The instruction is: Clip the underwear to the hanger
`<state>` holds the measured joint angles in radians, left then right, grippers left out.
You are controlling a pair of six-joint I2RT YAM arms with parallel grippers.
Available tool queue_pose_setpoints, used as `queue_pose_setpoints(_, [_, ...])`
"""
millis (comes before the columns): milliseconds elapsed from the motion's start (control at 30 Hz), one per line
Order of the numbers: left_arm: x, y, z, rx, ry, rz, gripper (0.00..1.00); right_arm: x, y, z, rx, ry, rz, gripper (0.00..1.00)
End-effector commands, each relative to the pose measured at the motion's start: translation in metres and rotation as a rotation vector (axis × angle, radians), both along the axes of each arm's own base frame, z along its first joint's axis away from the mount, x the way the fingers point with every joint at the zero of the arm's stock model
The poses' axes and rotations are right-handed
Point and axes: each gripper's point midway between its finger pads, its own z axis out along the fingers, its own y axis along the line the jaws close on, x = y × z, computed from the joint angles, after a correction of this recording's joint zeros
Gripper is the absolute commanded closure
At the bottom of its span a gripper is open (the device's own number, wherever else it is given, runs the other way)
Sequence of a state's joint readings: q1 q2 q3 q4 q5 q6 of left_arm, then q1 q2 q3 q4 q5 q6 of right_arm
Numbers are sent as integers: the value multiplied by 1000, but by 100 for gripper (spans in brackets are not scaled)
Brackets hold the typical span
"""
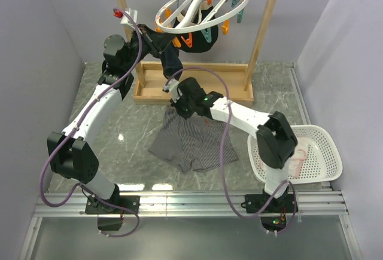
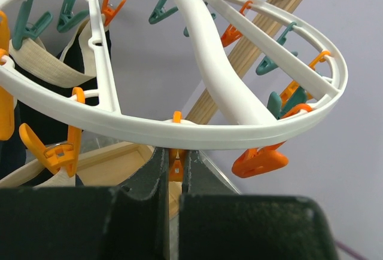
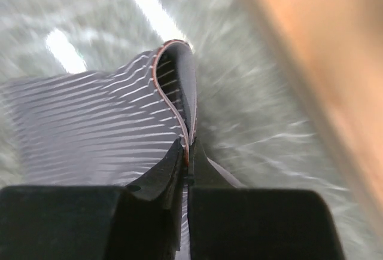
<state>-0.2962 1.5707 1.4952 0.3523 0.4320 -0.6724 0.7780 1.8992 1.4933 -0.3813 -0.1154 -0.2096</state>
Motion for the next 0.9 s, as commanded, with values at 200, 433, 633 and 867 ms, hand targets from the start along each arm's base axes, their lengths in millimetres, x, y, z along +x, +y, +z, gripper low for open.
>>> queue_pose_setpoints(200, [-13,0,7,16,-30,-16,100,24,-14,104,158,-299,-104,100])
queue_pose_setpoints(433, [-12,0,-3,41,-12,-12,100,30,-24,139,195,-412,-142,100])
queue_pose_setpoints(633, [-10,0,-7,55,-3,-8,100,29,-27,171,223,-457,-140,100])
queue_pose_setpoints(867, [-6,0,-7,57,0,-2,100,29,-28,199,238,-483,-140,100])
